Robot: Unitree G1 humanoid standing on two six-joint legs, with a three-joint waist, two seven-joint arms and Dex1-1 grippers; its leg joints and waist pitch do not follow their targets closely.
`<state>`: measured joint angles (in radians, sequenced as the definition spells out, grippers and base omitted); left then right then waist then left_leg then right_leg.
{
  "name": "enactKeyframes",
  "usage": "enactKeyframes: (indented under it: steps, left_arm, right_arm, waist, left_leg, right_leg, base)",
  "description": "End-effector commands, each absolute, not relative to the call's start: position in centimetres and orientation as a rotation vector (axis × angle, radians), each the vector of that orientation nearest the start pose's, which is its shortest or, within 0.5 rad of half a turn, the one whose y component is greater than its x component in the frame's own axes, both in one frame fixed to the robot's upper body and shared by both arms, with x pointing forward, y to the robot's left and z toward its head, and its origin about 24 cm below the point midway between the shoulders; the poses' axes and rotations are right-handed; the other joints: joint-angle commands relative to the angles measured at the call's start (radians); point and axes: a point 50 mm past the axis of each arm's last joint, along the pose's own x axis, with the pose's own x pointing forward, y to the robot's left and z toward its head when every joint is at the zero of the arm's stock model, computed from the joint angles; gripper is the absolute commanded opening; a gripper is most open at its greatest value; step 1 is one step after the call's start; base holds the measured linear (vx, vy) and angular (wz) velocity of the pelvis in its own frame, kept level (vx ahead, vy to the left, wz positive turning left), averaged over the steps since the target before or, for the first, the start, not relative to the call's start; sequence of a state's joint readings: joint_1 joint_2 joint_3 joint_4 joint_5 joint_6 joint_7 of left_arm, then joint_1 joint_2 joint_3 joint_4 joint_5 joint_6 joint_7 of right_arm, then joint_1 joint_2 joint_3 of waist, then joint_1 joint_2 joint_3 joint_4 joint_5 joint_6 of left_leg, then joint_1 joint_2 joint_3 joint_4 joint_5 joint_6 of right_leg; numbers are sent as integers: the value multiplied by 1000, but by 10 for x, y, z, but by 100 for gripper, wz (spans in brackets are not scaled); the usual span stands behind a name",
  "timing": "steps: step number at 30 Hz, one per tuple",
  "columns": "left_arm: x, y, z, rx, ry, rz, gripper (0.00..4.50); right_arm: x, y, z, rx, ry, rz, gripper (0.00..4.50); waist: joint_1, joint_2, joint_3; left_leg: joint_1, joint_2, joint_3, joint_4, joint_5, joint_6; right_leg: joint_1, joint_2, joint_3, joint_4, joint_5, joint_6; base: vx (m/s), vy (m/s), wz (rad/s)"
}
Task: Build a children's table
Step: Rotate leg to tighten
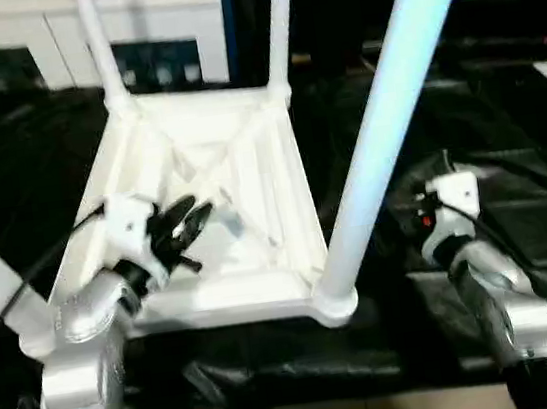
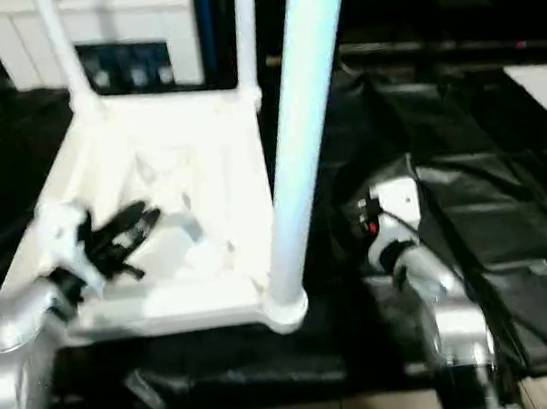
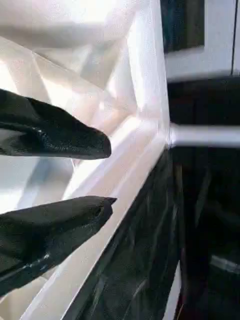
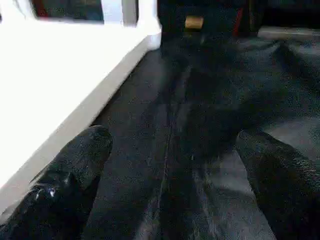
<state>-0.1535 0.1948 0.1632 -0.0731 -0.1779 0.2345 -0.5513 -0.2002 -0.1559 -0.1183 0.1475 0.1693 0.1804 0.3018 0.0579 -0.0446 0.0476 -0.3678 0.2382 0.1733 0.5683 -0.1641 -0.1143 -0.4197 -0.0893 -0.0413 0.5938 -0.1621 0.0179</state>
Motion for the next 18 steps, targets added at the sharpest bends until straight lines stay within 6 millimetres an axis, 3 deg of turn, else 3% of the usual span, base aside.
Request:
enactKeyframes:
  steps: [1, 4, 7, 8, 11, 12, 13, 18]
  left_arm:
    - [271, 192, 88, -6, -38, -330, 171]
    - [256, 200, 74, -20, -26, -177, 183]
    - [249, 198, 72, 24, -31, -171, 214]
    - [245, 194, 68, 45, -23, -154, 217]
    - [243, 191, 61, 67, 14, -129, 220]
    - [243, 188, 59, 74, 23, -123, 220]
    - [243, 188, 59, 74, 23, -123, 220]
    - [242, 184, 59, 82, 16, -129, 220]
  right_arm:
    - [285, -182, 58, 79, 77, 201, 450]
    - [273, -181, 55, 137, 88, 167, 450]
    - [270, -180, 48, 135, 126, 150, 450]
    - [267, -179, 41, 27, 177, 144, 450]
    - [264, -176, 32, 19, 250, 179, 450]
    - [262, -175, 31, 45, 262, 181, 450]
    - [262, -175, 31, 45, 262, 181, 450]
    - [258, -172, 31, 58, 246, 196, 450]
  waist:
    - [-2, 16, -56]
    - [-3, 16, -54]
    - [-5, 18, -52]
    - [-6, 16, -49]
    - [-6, 16, -48]
    - [-6, 6, -48]
    - [-4, 10, -48]
    - [-5, 10, -48]
  left_leg:
    - [6, -16, 18, -67, -331, -5]
    - [6, -17, 15, -68, -376, -2]
    - [7, -19, 10, -71, -413, -6]
    - [5, -19, 9, -71, -424, -11]
    - [9, -22, 9, -69, -447, -12]
    - [6, -22, 8, -68, -441, -7]
    - [5, -22, 7, -69, -439, -7]
    - [1, -23, 6, -68, -431, -7]
  right_leg:
    - [42, -6, 18, -73, -264, -112]
    - [37, -5, 17, -80, -318, -87]
    - [31, -2, 16, -90, -385, -54]
    - [29, -3, 16, -92, -409, -44]
    - [24, -1, 16, -97, -446, -24]
    - [25, -3, 15, -98, -458, -17]
    - [25, -5, 16, -97, -464, -15]
    - [25, -5, 15, -98, -460, -10]
  base:
    - [0, 0, 0]
    - [0, 0, 0]
    - [0, 0, 0]
    - [0, 0, 0]
    - [0, 0, 0]
    - [0, 0, 0]
    - [0, 0, 0]
    - [0, 0, 0]
